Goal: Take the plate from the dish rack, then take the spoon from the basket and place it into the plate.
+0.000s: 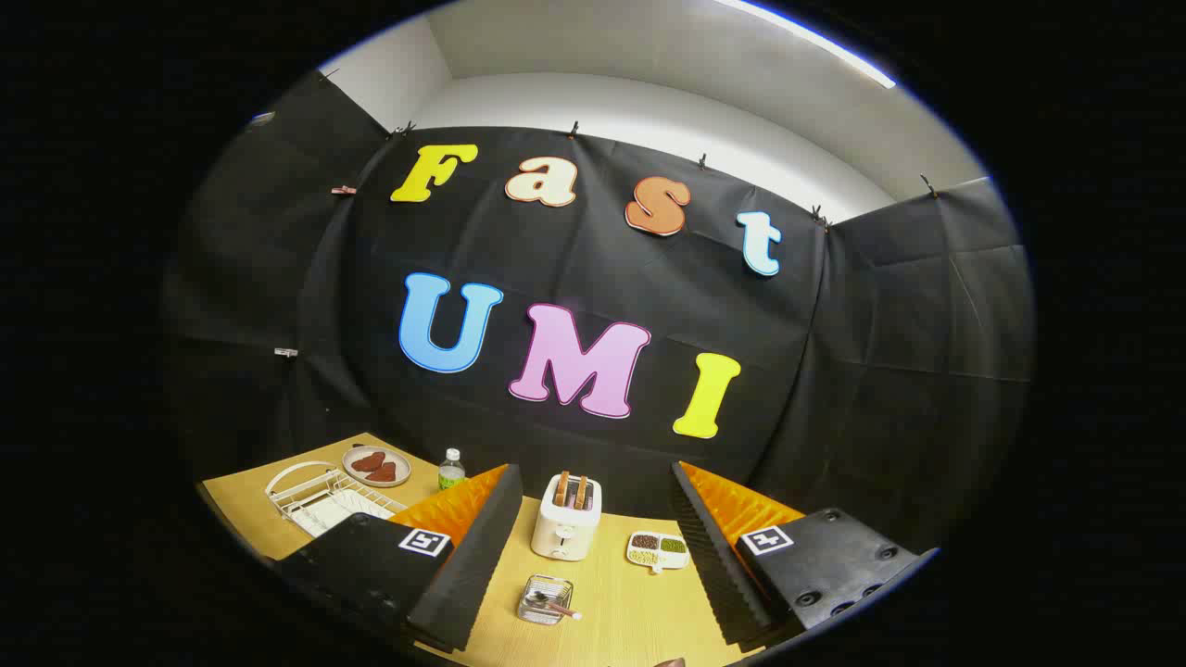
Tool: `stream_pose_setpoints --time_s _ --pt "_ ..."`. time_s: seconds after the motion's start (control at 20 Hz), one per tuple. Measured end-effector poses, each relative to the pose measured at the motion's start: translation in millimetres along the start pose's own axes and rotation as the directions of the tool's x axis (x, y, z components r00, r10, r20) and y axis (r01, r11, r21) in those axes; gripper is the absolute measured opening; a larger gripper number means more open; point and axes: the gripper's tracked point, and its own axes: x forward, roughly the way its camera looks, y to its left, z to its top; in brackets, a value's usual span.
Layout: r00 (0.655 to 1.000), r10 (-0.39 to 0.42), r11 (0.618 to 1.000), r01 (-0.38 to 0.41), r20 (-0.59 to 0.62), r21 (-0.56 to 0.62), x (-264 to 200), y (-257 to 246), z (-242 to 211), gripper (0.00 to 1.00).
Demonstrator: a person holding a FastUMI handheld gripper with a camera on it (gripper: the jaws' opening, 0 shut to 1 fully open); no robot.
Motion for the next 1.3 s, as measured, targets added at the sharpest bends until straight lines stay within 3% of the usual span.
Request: stream_pose_setpoints --time_s 1.3 --pt "1.0 0.016 1.0 -0.016 -0.001 -0.011 5 12 3 0.97"
